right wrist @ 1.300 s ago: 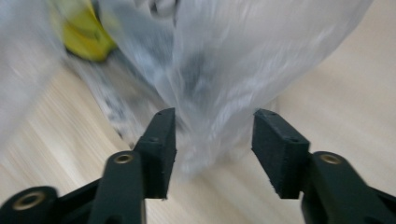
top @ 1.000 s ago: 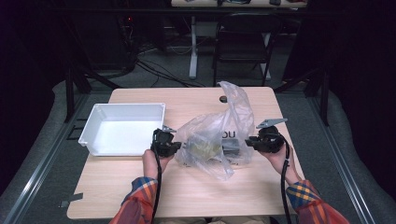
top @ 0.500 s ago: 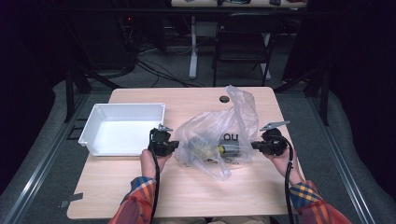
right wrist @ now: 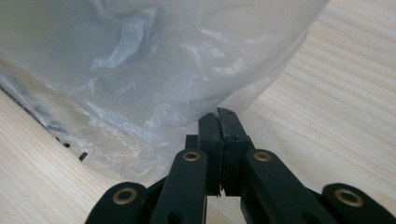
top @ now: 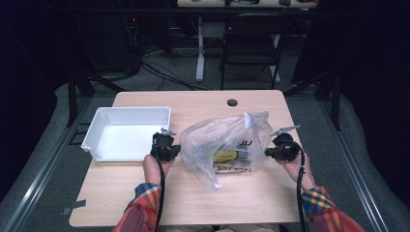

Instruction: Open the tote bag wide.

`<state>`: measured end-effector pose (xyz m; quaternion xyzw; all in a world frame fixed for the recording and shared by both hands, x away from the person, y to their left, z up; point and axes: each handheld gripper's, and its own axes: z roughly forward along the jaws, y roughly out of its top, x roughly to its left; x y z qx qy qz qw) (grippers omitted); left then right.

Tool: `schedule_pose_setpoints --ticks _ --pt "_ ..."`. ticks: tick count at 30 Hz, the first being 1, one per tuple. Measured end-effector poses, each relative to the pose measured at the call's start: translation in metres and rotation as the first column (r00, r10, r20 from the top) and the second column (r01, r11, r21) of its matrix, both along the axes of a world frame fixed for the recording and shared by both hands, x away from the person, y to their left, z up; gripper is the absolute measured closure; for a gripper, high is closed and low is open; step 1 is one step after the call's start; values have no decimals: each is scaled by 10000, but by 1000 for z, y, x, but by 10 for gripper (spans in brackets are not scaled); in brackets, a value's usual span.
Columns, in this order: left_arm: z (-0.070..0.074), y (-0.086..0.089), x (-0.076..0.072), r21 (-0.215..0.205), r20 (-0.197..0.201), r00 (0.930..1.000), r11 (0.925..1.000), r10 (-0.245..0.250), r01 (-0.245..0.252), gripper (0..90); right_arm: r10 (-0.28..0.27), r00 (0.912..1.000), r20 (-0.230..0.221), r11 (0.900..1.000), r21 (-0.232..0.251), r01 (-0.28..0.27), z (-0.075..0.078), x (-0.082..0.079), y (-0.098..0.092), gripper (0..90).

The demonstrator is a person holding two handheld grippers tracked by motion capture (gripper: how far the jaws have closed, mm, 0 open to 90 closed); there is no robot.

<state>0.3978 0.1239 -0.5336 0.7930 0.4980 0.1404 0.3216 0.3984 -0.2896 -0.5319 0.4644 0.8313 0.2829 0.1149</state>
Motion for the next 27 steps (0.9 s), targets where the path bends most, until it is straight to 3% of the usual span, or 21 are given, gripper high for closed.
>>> schedule_pose_setpoints --ticks 1,2,3,4,5,6,7,8,12,13,14,17,19,20,23,25,26,27 --pt "-1 0 0 6 33 10000 10000 73 -73 895 110 9999 -76 9995 -305 -112 3 0 -2 885" --pt "-1 1 0 -5 -4 10000 10000 -7 7 895 41 10000 64 10000 11 -42 2 0 -2 852" --pt "-1 1 0 -45 8 10000 10000 -1 1 894 158 9999 63 9998 -153 -157 5 -1 -5 802" --pt "-1 2 0 -117 -87 9999 9999 -62 61 894 276 9995 174 9996 6 -276 8 -2 -7 738" --pt "-1 2 0 -117 -87 9999 9999 -62 61 893 276 9995 174 9996 6 -276 8 -2 -7 738" --pt "-1 2 0 -152 -82 9999 9999 -76 75 893 331 9990 311 9994 103 -334 12 -4 -10 679" --pt "-1 2 0 -124 -15 10000 9999 -68 67 891 498 9956 791 9967 607 -547 20 -10 -13 561" --pt "-1 1 0 -134 -33 9999 9998 -130 129 891 519 9932 1042 9965 602 -583 25 -13 -14 523" --pt "0 -1 0 -105 -38 9996 9995 -293 293 889 645 9744 2155 9952 575 -786 42 -23 -7 437" --pt "0 -1 0 -105 -38 9996 9995 -293 293 889 645 9744 2155 9952 575 -786 42 -23 -7 437" --pt "0 -2 0 -82 -78 9995 9995 -305 305 889 725 9608 2676 9962 280 -830 49 -25 1 401" --pt "-2 -3 0 -106 -23 9996 9995 -297 296 889 741 9437 3225 9971 -76 -757 53 -23 14 361" --pt "-2 -3 0 -106 -22 9995 9994 -319 319 890 722 9426 3261 9973 -100 -729 50 -19 21 445" --pt "-2 -3 0 -153 -17 9994 9993 -342 342 890 702 9475 3118 9975 -339 -628 46 -17 24 539" --pt "-1 -3 0 -159 7 9992 9991 -390 390 892 640 9582 2788 9979 -199 -609 36 -12 25 787" --pt "0 -3 -1 -179 24 9993 9991 -374 374 894 631 9606 2707 9980 -151 -613 35 -11 24 837" --pt "0 -3 -1 -178 21 9995 9993 -321 321 894 473 9648 2585 9986 101 -517 33 -10 18 900" --pt "0 -3 -1 -178 21 9995 9993 -321 321 895 419 9658 2559 9988 150 -473 33 -9 15 900"
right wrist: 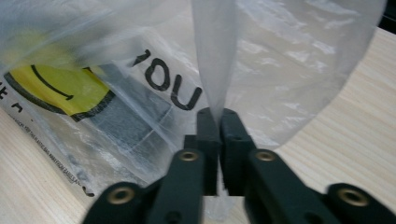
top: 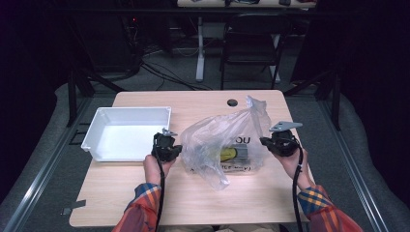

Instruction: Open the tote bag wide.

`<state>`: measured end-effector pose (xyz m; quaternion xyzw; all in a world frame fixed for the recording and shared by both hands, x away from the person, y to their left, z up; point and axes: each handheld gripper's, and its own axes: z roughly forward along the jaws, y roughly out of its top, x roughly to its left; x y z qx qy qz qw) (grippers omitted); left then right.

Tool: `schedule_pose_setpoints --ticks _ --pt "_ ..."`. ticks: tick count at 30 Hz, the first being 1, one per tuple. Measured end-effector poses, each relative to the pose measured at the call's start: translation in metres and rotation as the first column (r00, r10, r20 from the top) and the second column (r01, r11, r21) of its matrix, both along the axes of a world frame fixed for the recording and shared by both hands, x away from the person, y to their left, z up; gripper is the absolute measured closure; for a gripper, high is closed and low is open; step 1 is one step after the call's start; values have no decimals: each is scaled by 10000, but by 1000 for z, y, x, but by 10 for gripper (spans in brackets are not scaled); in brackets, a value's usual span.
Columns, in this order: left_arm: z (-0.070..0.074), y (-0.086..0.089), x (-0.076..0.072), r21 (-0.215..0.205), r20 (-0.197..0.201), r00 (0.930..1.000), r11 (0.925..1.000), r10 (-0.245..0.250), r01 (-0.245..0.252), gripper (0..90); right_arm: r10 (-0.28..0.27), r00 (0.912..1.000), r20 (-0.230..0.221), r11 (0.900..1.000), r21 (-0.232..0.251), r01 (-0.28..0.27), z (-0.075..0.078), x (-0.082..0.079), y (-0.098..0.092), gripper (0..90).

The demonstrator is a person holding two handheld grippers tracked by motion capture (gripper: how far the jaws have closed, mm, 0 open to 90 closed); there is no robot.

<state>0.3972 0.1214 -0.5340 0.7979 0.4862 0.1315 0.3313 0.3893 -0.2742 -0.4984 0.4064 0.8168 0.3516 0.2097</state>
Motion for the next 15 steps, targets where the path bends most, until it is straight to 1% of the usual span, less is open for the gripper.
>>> schedule_pose_setpoints --ticks 3,7,8,10,15 --pt "1 1 0 147 32 10000 9999 42 -43 896 -239 9997 -102 9996 119 240 0 0 -8 900" --pt "0 3 0 147 25 9998 9997 218 -218 896 -539 9982 -268 9983 198 544 -2 2 -18 900" --pt "0 3 1 191 66 9997 9995 240 -242 896 -516 9981 -323 9983 238 524 -3 3 -19 900" --pt "0 3 1 205 78 9995 9993 303 -305 896 -668 9967 -459 9975 211 678 -6 4 -22 900" --pt "0 4 1 313 73 9990 9985 439 -441 897 -832 9940 -717 9965 -70 829 -13 7 -26 900"
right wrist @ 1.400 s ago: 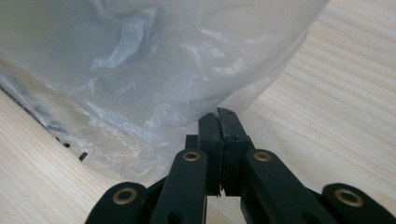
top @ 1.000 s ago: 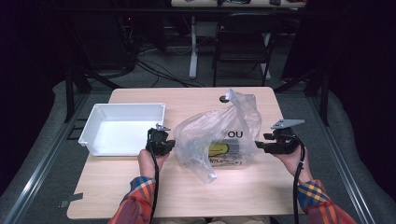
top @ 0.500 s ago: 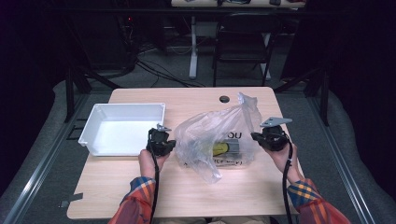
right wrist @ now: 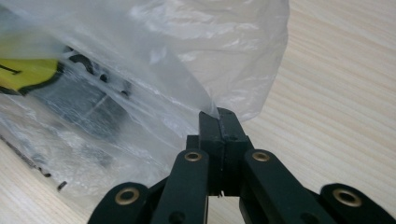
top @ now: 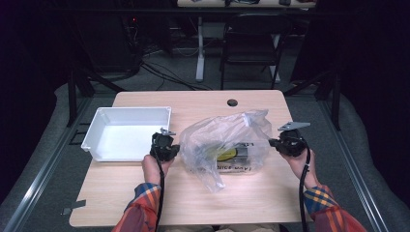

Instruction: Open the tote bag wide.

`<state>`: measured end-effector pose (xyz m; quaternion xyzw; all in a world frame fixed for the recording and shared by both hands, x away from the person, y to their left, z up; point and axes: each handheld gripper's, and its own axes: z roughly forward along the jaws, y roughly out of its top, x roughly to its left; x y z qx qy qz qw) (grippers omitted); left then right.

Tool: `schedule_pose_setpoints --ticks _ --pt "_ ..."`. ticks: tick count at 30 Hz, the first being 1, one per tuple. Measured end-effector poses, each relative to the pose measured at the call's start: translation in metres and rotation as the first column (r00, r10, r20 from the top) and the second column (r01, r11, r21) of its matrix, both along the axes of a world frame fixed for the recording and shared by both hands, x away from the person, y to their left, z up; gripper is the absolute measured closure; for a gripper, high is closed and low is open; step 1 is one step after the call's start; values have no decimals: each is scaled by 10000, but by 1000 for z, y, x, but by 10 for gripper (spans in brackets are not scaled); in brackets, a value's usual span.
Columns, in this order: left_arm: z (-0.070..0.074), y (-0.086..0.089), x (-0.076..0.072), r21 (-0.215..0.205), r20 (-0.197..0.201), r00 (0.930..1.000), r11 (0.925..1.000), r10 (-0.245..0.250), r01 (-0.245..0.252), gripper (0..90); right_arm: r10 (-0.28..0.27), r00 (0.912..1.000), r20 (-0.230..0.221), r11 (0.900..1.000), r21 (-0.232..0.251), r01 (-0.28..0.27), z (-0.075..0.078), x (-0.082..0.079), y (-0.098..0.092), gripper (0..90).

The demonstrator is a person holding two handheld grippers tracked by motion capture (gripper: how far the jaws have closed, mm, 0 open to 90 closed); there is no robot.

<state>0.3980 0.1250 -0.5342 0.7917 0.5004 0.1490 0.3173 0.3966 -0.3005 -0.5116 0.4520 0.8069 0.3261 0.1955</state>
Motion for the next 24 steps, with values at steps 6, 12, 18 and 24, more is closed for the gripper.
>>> schedule_pose_setpoints --ticks 6,12,18,24 --pt "1 2 0 6 32 9999 9999 117 -117 896 -75 9995 -295 9992 -384 64 -6 2 -2 900" --pt "6 3 -1 -180 234 9995 9997 192 -188 896 22 9995 -330 9987 -499 -38 -5 2 -4 900" --pt "5 3 1 -199 -193 9997 9997 -134 130 797 436 9951 -883 9966 -651 -495 -10 -1 -2 876" --pt "27 4 -13 -589 42 9981 9964 -609 610 540 1358 9903 -308 9901 -324 -1368 4 -15 7 591"
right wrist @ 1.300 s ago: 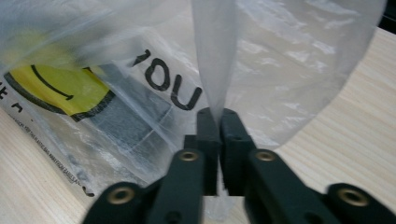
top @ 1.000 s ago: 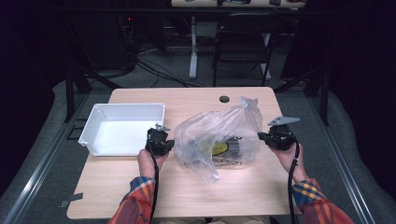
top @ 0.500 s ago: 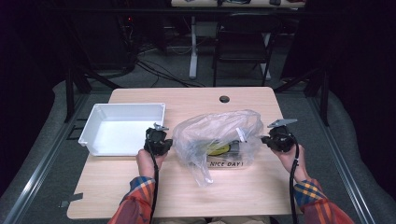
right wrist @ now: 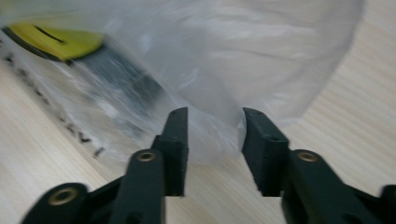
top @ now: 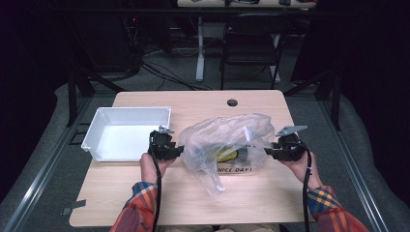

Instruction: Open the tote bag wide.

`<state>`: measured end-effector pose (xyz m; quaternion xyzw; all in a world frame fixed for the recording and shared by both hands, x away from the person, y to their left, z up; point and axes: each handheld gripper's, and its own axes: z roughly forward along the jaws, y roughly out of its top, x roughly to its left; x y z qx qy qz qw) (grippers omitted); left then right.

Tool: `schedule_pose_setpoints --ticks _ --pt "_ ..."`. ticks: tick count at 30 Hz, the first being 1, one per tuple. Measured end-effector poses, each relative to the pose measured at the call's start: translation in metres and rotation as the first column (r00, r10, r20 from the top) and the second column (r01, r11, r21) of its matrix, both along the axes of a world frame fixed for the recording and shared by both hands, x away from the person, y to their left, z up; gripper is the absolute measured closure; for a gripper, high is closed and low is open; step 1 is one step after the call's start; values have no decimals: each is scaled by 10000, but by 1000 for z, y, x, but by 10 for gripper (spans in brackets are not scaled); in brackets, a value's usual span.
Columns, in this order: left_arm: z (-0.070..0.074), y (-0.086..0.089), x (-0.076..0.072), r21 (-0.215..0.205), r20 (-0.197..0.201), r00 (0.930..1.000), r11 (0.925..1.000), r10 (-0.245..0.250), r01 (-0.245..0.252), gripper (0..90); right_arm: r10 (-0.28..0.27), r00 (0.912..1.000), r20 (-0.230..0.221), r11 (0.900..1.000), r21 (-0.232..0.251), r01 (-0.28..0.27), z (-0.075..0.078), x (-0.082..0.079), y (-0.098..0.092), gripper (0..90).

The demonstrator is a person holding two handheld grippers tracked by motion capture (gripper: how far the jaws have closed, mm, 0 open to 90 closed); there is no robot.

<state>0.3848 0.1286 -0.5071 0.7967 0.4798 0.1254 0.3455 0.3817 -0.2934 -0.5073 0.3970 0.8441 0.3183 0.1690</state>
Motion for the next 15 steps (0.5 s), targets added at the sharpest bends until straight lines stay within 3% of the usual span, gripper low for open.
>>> schedule_pose_setpoints --ticks 3,5,6,8,11,13,14,15 --pt "8 3 -8 -277 82 9997 9994 -223 226 443 177 9994 288 9998 -6 -177 4 -4 5 581" --pt "19 4 -18 -598 182 9982 9966 -563 573 394 53 9985 537 10000 26 -55 5 -5 10 614" --pt "21 2 -22 -615 332 9978 9963 -581 601 378 1 9983 579 10000 33 -3 5 -4 11 639" --pt "27 -6 -27 -680 446 9928 9911 -1115 1144 321 -51 9985 554 9999 117 44 3 -2 13 698" --pt "31 -19 -33 -649 323 9802 9783 -1952 1970 253 -65 9989 475 9999 140 59 1 1 14 774" --pt "29 -31 -35 -405 253 9738 9731 -2261 2270 218 -120 9989 457 9998 169 112 0 1 16 802" --pt "27 -35 -35 -255 157 9721 9718 -2341 2345 206 -110 9988 468 9998 175 102 -1 1 16 818" --pt "22 -39 -34 -105 223 9751 9753 -2205 2207 208 -125 9989 453 9998 182 117 -1 1 16 827"
